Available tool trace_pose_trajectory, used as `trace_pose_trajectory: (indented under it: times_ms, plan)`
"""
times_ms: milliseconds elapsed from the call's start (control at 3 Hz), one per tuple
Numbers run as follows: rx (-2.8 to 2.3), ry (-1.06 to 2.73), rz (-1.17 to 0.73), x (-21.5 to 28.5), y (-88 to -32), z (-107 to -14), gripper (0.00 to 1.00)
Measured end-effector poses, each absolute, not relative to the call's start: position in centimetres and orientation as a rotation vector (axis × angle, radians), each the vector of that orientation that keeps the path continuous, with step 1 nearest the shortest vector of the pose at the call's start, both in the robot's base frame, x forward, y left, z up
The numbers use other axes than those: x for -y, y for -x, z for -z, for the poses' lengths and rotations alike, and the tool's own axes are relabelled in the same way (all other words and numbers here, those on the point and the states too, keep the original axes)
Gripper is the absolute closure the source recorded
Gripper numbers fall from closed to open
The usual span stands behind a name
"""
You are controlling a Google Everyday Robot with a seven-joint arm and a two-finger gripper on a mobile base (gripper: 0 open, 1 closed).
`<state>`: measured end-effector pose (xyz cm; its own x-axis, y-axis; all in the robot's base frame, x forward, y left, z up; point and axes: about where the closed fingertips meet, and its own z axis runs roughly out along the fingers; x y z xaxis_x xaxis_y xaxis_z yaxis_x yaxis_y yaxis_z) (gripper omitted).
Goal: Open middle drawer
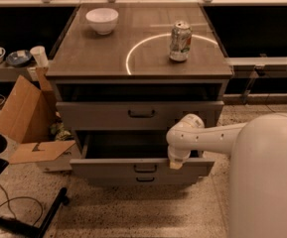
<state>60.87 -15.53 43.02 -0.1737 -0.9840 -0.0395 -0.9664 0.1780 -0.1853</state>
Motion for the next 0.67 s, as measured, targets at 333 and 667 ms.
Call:
trace_pose_trajectory:
  times_ms: [333, 667]
  plan:
    - [-2.291, 1.915, 0.176, 15.43, -60.85, -43.04, 1.0]
    - [-2.316, 1.904, 0.171, 15.65, -59.95, -42.96, 1.0]
